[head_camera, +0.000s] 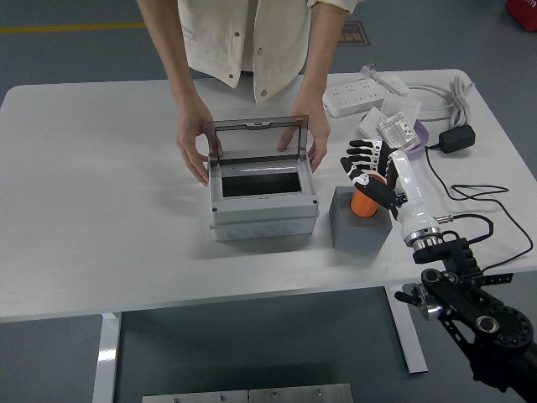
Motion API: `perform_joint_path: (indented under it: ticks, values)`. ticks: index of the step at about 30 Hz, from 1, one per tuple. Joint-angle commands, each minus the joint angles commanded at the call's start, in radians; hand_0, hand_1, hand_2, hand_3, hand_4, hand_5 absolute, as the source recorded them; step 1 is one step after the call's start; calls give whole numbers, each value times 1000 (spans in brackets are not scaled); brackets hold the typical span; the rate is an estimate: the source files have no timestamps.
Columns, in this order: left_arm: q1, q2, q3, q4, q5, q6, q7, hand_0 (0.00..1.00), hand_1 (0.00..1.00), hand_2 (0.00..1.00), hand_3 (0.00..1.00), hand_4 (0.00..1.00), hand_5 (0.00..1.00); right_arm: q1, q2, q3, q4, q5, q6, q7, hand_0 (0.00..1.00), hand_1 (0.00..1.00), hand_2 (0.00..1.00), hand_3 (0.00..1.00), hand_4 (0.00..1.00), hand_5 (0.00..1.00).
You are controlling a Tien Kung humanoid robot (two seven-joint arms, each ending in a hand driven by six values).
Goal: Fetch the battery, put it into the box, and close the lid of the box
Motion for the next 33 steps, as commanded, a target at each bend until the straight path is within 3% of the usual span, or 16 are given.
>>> perform_joint_path:
  ticks: [14, 25, 30, 33]
  values:
    - [-12, 2, 75, 0, -56, 0, -22, 623, 758, 595, 476, 105, 2, 31, 4, -47, -38, 43, -75, 67, 525, 569, 553, 615, 771, 302]
    - [-24, 7, 114, 0, -91, 0, -33, 620, 758, 595, 475, 101, 2, 43, 2, -71, -76, 69, -99, 86, 521, 542, 535, 591, 764, 322]
    - [-22, 5, 92, 0, -69, -1, -29, 620, 759, 595, 475, 100, 2, 42, 2, -86, -91, 68, -100, 88, 522, 543, 538, 593, 761, 321]
    - [-7, -2, 39, 0, -17, -4, -16, 620, 759, 595, 475, 100, 2, 36, -1, -99, -98, 66, -100, 88, 522, 543, 538, 593, 761, 321]
